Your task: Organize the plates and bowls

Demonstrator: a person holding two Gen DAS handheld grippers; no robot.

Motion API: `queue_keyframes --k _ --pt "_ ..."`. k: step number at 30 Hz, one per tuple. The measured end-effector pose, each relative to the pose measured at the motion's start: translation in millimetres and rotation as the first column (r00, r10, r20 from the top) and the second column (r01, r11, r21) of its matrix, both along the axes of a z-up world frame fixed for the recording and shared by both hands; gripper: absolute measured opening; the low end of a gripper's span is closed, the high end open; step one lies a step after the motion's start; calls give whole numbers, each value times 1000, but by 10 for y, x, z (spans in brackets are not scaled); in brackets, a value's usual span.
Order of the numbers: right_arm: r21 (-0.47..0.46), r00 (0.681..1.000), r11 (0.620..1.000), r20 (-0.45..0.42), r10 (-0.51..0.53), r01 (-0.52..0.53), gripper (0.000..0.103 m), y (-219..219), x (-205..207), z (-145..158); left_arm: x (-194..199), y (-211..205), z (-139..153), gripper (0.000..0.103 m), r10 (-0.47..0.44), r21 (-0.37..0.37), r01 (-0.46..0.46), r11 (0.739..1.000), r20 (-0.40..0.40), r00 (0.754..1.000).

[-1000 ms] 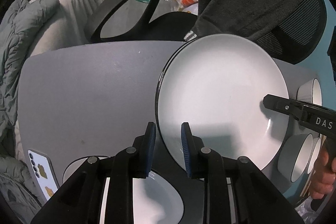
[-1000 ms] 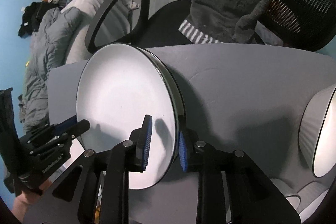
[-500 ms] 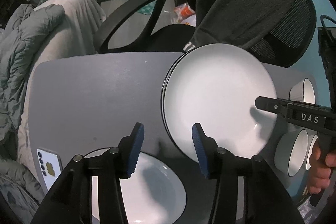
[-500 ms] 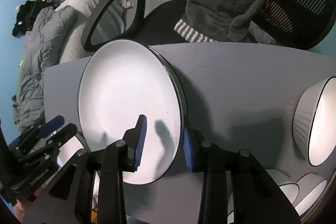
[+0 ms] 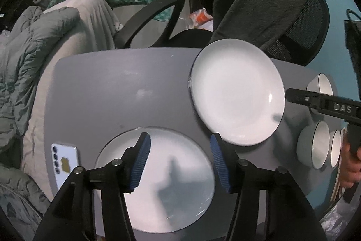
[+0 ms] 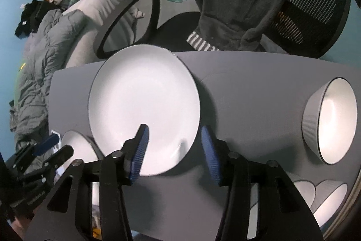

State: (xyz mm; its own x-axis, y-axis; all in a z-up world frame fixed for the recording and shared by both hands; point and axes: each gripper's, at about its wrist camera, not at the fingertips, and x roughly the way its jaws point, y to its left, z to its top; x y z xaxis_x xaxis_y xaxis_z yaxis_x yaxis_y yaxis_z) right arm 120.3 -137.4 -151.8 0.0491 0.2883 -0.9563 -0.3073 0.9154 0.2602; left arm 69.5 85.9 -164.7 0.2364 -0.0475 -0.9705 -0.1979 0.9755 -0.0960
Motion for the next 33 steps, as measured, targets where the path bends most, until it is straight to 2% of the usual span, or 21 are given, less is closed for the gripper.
queue_keyframes --k 5,10,16,26,33 --pt "-30 995 997 74 72 -70 60 93 -251 148 -256 215 -7 60 34 -2 -34 999 -5 999" --pt "-30 988 993 100 116 -113 62 157 -448 209 -536 467 -110 60 81 3 -81 997 -31 996" --pt "-1 986 990 78 144 -144 62 324 -689 146 -748 761 -322 60 134 -3 -134 991 -67 989" --pt "85 988 984 -16 156 -154 62 819 -861 -237 -850 1106 -633 60 213 -21 -216 976 -99 972" --pt "94 972 969 -41 232 -227 62 1091 -964 -444 -840 1177 -760 60 212 -55 -219 974 -101 972"
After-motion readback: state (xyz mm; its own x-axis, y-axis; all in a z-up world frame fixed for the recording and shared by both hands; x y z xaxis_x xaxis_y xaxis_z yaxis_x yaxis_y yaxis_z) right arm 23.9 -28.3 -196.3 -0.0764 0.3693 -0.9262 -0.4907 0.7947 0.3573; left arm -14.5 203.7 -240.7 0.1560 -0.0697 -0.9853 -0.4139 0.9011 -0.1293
